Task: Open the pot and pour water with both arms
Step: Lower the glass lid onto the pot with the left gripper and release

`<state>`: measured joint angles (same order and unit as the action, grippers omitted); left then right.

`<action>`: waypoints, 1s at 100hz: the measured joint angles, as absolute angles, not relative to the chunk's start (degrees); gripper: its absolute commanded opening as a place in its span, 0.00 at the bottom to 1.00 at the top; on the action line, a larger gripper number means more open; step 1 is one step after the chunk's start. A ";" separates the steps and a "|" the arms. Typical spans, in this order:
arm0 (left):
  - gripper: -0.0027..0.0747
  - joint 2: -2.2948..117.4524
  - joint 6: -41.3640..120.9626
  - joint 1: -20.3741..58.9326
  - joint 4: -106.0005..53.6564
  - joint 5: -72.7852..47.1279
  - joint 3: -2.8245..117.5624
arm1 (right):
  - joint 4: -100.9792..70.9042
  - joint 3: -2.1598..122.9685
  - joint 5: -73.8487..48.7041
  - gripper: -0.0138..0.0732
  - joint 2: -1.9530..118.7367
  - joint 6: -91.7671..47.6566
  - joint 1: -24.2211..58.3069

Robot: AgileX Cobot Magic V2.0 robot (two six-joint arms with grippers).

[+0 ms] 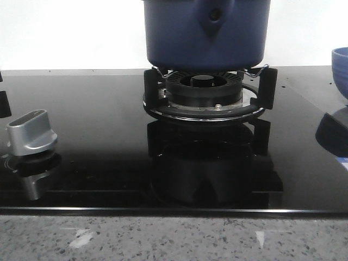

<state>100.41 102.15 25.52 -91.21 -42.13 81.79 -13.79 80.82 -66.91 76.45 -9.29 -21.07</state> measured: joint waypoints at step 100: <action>0.77 97.10 101.90 24.56 -97.87 -42.73 82.02 | -13.79 80.82 -66.91 0.62 76.45 -9.29 -21.07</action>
<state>97.10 101.90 24.56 -97.87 -42.73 82.02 -13.79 80.82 -66.91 76.45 -9.29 -21.07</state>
